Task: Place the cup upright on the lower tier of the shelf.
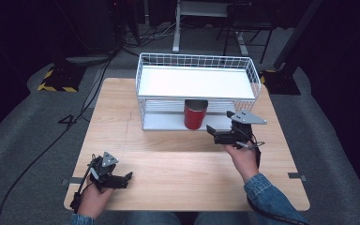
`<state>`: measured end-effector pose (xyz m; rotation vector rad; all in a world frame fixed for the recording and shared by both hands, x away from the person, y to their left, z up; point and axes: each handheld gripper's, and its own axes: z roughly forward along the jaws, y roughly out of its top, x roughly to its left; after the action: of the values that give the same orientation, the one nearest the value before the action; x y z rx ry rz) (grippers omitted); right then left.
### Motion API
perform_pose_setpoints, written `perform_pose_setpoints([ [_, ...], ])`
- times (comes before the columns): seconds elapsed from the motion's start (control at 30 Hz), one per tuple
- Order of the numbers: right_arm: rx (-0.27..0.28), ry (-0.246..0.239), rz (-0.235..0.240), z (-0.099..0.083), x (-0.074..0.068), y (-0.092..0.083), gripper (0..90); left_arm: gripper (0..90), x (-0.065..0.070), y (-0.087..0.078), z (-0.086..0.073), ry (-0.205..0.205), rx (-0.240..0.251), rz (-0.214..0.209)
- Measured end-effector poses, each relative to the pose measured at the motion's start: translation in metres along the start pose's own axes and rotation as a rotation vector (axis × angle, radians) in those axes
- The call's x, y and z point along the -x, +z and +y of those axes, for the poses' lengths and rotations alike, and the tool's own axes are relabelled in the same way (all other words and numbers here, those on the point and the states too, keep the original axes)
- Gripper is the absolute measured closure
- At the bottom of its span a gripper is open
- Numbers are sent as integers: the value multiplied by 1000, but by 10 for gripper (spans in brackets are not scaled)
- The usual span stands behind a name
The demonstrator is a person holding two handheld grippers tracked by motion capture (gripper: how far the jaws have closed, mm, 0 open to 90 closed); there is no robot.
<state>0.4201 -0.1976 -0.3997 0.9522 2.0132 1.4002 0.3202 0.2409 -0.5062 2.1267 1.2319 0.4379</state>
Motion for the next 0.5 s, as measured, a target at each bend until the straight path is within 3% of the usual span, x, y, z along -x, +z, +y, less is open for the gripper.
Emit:
perform_pose_setpoints([
  [0.5,-55,19,-2,-16,30,-63,105,6,0,0,0,-2,-1,0],
])
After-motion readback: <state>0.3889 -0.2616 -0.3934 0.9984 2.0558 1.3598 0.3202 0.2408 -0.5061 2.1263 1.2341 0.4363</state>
